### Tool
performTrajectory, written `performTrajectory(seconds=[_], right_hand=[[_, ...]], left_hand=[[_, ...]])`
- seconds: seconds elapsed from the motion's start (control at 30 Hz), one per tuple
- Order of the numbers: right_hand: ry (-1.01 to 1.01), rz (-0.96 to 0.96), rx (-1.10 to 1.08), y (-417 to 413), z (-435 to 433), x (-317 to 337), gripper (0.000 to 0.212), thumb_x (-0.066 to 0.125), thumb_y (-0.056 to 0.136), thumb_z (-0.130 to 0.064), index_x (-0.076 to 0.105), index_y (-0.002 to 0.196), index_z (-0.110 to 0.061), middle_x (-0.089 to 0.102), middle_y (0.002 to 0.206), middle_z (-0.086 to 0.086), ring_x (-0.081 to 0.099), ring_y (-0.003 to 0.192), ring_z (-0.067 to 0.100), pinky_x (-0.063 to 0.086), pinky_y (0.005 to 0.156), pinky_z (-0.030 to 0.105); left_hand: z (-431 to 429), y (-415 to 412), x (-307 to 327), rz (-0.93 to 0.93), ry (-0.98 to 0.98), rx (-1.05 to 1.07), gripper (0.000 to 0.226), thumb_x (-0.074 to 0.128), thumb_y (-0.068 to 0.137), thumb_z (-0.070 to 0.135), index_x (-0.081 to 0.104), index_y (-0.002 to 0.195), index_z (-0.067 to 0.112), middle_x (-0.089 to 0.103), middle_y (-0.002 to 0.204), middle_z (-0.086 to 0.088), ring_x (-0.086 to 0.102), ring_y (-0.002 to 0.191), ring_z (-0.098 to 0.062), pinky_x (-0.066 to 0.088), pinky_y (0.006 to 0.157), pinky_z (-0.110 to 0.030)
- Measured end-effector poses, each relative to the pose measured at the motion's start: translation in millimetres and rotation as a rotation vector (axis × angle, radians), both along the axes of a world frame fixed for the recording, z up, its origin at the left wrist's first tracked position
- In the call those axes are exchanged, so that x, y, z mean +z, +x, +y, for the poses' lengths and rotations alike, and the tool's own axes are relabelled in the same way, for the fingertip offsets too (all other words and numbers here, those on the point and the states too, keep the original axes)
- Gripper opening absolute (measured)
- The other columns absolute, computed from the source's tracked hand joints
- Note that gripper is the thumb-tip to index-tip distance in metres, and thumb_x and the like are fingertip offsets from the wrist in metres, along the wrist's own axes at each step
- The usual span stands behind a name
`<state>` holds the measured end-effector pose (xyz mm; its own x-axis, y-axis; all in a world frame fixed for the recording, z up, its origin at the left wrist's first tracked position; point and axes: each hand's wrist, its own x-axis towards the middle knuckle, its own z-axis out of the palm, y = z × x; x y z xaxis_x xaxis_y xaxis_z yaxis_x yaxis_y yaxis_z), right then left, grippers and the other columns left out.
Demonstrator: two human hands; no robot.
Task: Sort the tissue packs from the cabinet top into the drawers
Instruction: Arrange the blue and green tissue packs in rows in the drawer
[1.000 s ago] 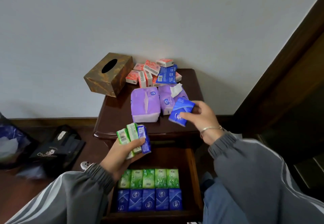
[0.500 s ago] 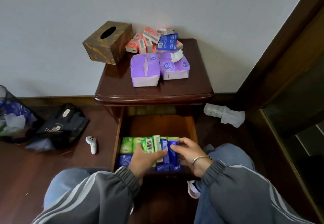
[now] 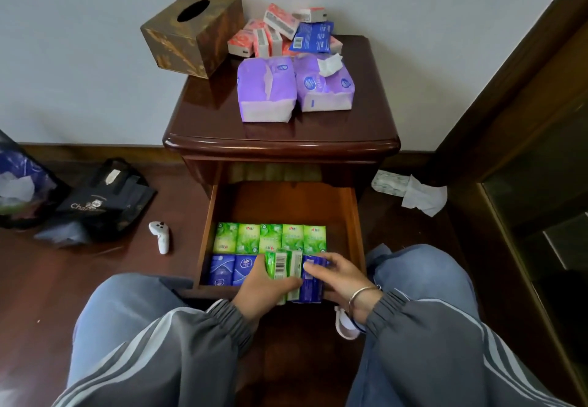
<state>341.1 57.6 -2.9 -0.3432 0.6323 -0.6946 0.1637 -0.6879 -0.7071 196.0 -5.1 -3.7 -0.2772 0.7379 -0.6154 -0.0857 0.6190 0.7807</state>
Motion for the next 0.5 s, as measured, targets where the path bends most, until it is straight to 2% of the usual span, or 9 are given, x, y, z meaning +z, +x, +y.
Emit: performTrajectory(seconds=[0.1,0.2,0.3,0.37,0.43,0.5], right_hand=[[0.066,-0.098,0.025,-1,4,-4,0.045,0.073,0.079,-0.012,0.052,0.119,-0.008,0.062,0.114,0.012,0.064,0.097,0.021,0.056,0.085,0.040],[0.039,-0.100,-0.028,-1,12,-7,0.036,0.066,0.082,-0.004,0.054,0.116,-0.004,0.063,0.112,0.018,0.065,0.092,0.025,0.056,0.082,0.042],[0.089,-0.181,-0.010,3,24,-11,0.028,0.063,0.081,-0.005,0.059,0.109,-0.007,0.065,0.110,0.020,0.065,0.096,0.030,0.054,0.087,0.046],[0.254,-0.321,0.018,10,37,-13,0.025,0.064,0.080,-0.009,0.061,0.104,-0.012,0.067,0.106,0.013,0.064,0.092,0.023,0.054,0.083,0.036],[0.497,-0.560,0.081,17,56,-12,0.024,0.065,0.079,-0.012,0.060,0.103,-0.012,0.066,0.101,0.008,0.060,0.085,0.018,0.044,0.070,0.023],[0.644,-0.754,0.211,22,73,-15,0.028,0.063,0.081,-0.014,0.057,0.106,-0.006,0.064,0.103,0.012,0.060,0.091,0.024,0.043,0.072,0.025]], left_hand=[[0,0,-4,-0.076,0.023,0.014,0.049,0.077,0.074,0.004,0.053,0.116,0.011,0.071,0.102,-0.009,0.070,0.091,-0.021,0.056,0.074,-0.029],[1,-4,-8,-0.167,0.048,0.009,0.047,0.077,0.074,0.008,0.056,0.116,0.012,0.073,0.099,-0.007,0.071,0.089,-0.019,0.056,0.073,-0.030],[3,-7,-10,-0.292,0.066,0.017,0.044,0.076,0.076,0.010,0.058,0.116,0.012,0.075,0.098,-0.006,0.072,0.089,-0.020,0.055,0.071,-0.029],[6,-10,-13,-0.310,0.075,0.059,0.045,0.077,0.076,0.011,0.058,0.117,0.013,0.074,0.101,-0.005,0.071,0.093,-0.021,0.054,0.078,-0.033],[8,-17,-16,-0.296,0.064,0.143,0.046,0.078,0.074,0.012,0.058,0.115,0.013,0.074,0.100,-0.006,0.071,0.091,-0.022,0.057,0.079,-0.036],[8,-24,-19,-0.296,0.047,0.196,0.046,0.079,0.073,0.013,0.057,0.114,0.013,0.073,0.100,-0.008,0.071,0.089,-0.024,0.058,0.076,-0.035]])
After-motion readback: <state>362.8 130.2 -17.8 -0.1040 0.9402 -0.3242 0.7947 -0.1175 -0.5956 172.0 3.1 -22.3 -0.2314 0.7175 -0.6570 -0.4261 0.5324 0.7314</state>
